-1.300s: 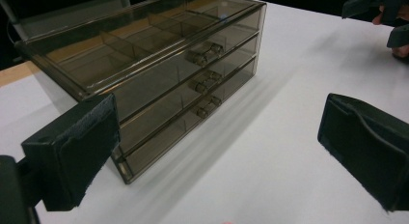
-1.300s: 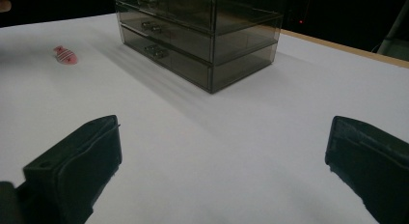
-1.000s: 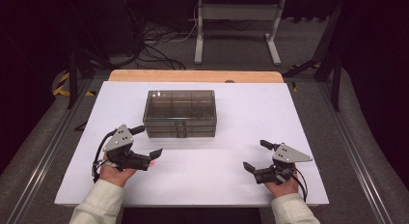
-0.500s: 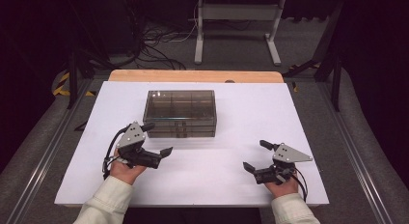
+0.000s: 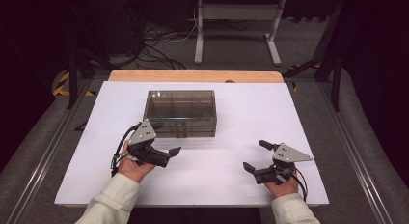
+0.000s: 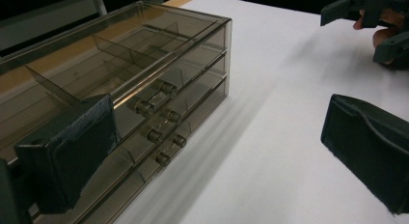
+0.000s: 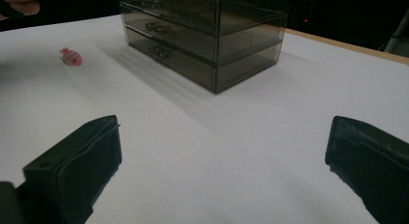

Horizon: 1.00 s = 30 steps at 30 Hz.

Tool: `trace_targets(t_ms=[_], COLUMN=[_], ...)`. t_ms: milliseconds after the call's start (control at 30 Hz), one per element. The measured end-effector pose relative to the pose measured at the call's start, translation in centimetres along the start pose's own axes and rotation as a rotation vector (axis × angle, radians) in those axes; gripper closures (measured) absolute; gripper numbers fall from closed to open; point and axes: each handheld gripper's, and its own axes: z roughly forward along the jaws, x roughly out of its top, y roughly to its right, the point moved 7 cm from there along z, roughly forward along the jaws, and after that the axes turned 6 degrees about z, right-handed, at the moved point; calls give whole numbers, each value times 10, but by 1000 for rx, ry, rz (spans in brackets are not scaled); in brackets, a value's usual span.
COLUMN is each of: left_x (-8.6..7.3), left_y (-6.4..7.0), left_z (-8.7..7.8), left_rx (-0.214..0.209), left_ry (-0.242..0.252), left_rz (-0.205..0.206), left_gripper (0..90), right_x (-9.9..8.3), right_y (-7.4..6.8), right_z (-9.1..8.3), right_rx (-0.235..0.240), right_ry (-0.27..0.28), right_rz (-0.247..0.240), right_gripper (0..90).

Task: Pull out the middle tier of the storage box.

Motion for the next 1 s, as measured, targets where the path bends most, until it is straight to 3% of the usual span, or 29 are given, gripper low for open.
trace_targets(t_ms=[200,300,500,600,633,667,700,800,900,933,1000], left_x=[1,2,2,1,1,2,2,4,5,5,6], left_y=[2,2,0,0,0,0,0,1,1,1,2], left_z=[7,10,10,10,10,9,9,9,8,8,6], left_rx=[-13,-3,15,49,49,71,77,90,125,125,162], left_ry=[-9,-11,-23,-47,-47,-64,-72,-80,-111,-111,-127], left_rz=[0,-17,-1,58,58,101,119,150,220,220,273], left_gripper=[15,37,83,95,97,97,97,97,109,116,135], right_x=[0,0,0,0,0,0,0,0,-1,-1,-1], right_y=[0,0,0,0,0,0,0,0,0,0,0], right_z=[0,0,0,0,0,0,0,0,0,0,0], right_rx=[3,9,9,10,10,9,10,11,13,13,13], right_ry=[1,0,-1,-1,-1,-2,-2,-3,-3,-3,-4], right_rz=[3,9,11,11,11,11,11,12,11,11,11], right_gripper=[0,0,0,0,0,0,0,0,0,0,0])
